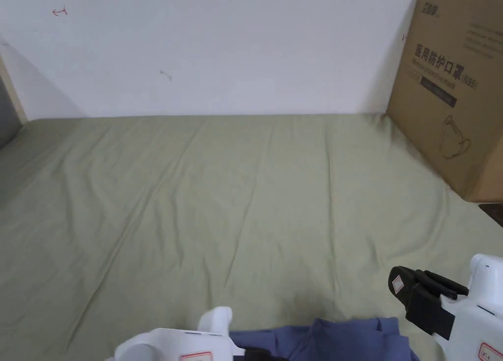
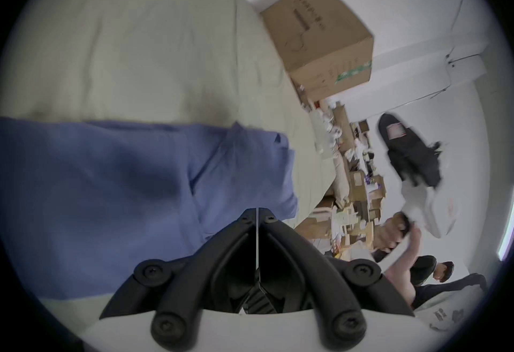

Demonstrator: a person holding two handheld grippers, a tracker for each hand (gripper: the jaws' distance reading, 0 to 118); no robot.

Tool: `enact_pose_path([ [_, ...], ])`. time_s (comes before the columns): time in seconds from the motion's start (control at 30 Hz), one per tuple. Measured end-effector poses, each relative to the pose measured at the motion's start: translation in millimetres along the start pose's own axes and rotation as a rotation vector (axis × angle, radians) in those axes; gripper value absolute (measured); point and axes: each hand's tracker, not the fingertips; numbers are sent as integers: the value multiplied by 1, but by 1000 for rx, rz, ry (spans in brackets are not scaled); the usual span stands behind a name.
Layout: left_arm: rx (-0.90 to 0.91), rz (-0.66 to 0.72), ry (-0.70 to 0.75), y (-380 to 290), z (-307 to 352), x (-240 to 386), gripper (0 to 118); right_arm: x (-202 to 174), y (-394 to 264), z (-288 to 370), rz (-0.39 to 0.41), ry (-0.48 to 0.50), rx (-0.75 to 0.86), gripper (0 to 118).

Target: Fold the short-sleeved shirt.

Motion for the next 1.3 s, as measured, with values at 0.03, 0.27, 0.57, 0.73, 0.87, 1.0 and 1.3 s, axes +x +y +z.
enact_pose_path([
  [0.03, 33, 8, 10, 3, 18, -5, 1, -1, 1, 0, 2, 2, 1, 1],
  [0.27, 151, 162, 93, 13, 130, -92, 104, -13, 5, 0, 21, 10, 4, 1],
  [0.57, 211, 442, -100, -11, 130, -199, 105, -26, 5, -9, 56, 10, -13, 1],
  [0.73, 213, 436, -328, -3, 87, -212, 104, -29, 9, -15, 59, 8, -37, 1],
  [0.87, 134, 402, -410, 7, 57, -213, 97, -31, 11, -20, 75, -1, -48, 1],
  [1.0, 76, 372, -57, -1, 51, -231, 8, -33, 11, -22, 79, 3, -51, 1],
  [1.3, 215, 113, 201, 26, 128, -117, 7, -24, 14, -20, 56, 41, -21, 1],
])
